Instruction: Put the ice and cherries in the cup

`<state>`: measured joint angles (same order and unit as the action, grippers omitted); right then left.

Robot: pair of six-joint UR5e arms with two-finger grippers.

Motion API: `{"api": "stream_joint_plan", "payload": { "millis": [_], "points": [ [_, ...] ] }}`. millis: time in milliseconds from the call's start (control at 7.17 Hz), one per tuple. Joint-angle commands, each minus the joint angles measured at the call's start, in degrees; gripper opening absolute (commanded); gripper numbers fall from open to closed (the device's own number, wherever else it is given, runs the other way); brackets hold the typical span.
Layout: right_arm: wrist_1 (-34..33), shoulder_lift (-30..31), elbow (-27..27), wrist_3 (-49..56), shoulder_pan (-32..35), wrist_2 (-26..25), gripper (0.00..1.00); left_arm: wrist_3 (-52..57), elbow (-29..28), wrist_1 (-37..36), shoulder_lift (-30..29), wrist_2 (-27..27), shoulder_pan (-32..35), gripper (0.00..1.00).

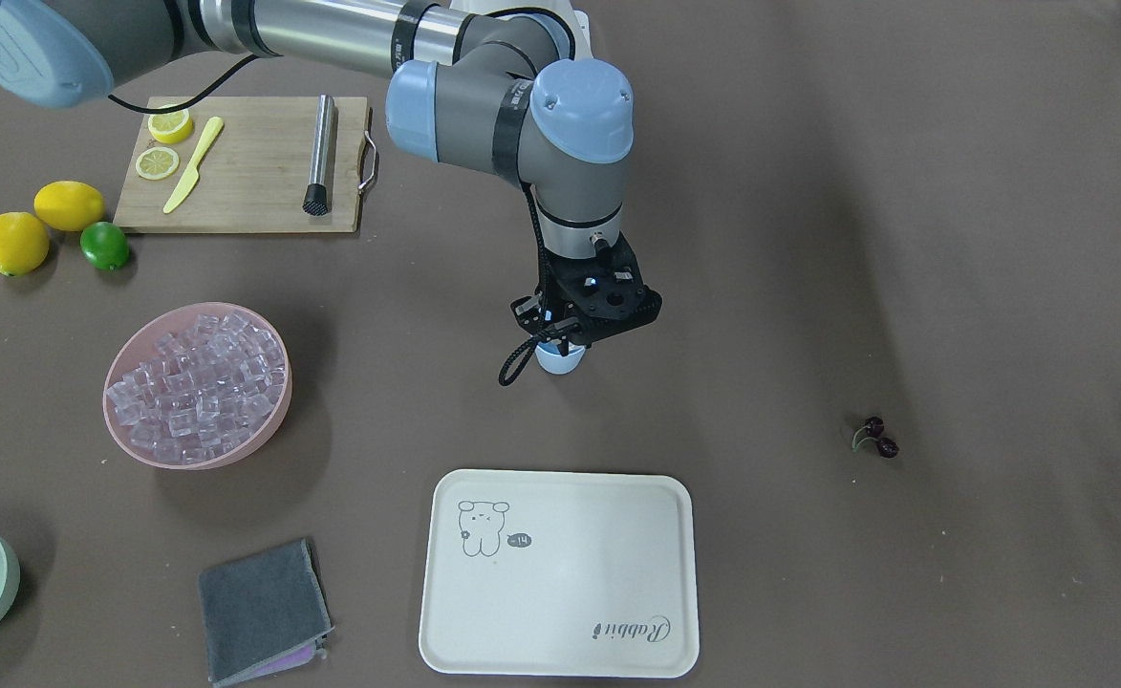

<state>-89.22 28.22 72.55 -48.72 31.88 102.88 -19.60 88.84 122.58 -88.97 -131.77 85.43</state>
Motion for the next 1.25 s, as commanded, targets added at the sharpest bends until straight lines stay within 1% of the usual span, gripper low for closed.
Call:
{"api": "stream_joint_plan", "payload": {
  "millis": [0,139,279,418,558,697,837,976,1116],
  "points": [
    [-0.08,1.74,2.05,0.3,-0.68,-0.05,0.0,0.0,0.02,0.03,0.11,0.11,0.0,0.98],
    [-0.08,2.44,2.94,0.3,-0.85,-0.05,0.34,0.09,-0.25,0.03,0.03,0.11,0.0,0.98],
    [-0.08,2.8,3.03,0.3,-1.03,-0.22,0.74,0.01,-0.07,0.03,-0.06,0.02,0.0,0.98],
    [0.01,3.15,3.03,-0.05,-1.12,-0.31,0.87,0.0,0.01,0.03,0.02,0.02,0.0,0.98],
    [0.01,3.07,3.12,-0.32,-1.12,-0.49,0.97,-0.08,0.01,0.03,0.11,0.02,0.0,0.98],
    [-0.25,2.98,4.43,0.12,0.1,-0.23,0.98,-0.08,0.01,0.12,0.11,0.02,0.0,0.98],
    [-0.86,3.15,6.09,0.56,4.03,2.82,0.97,-0.08,-0.07,0.03,0.03,0.02,0.0,0.98],
    [-1.04,5.68,7.07,5.35,9.03,8.51,0.97,-0.08,0.01,0.12,0.02,-0.07,0.0,0.98],
    [-1.04,11.97,10.12,18.18,15.08,14.31,0.95,-0.08,-0.07,0.03,0.02,-0.07,-0.09,0.98]
  ]
}}
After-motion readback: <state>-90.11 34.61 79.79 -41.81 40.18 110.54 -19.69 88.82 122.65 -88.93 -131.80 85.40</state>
